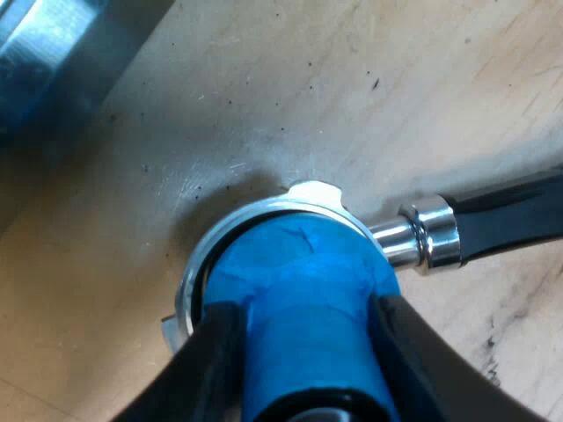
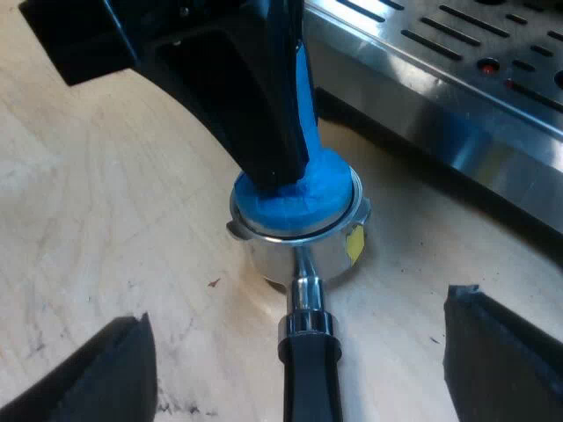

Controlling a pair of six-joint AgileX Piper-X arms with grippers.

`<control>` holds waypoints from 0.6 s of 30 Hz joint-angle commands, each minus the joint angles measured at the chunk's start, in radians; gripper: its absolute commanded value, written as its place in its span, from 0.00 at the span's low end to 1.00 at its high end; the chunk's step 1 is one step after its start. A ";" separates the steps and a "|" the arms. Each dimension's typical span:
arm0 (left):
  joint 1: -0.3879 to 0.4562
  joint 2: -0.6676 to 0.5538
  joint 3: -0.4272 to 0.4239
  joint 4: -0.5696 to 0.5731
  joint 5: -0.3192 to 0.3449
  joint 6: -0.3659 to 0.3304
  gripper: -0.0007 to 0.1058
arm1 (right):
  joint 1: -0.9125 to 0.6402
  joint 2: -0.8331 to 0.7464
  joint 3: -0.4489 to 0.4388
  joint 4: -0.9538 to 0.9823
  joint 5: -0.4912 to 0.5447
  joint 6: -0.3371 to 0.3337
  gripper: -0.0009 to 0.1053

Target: Grind coffee beans and then tamp

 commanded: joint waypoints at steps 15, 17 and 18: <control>-0.003 0.053 -0.006 -0.003 -0.008 -0.012 0.01 | -0.001 -0.008 -0.002 -0.011 -0.001 -0.015 0.65; -0.005 0.053 -0.003 -0.004 -0.008 -0.012 0.01 | -0.001 -0.008 -0.002 -0.011 -0.001 -0.015 0.65; -0.005 0.055 -0.002 -0.008 -0.008 -0.012 0.01 | -0.001 -0.008 -0.002 -0.011 -0.001 -0.015 0.65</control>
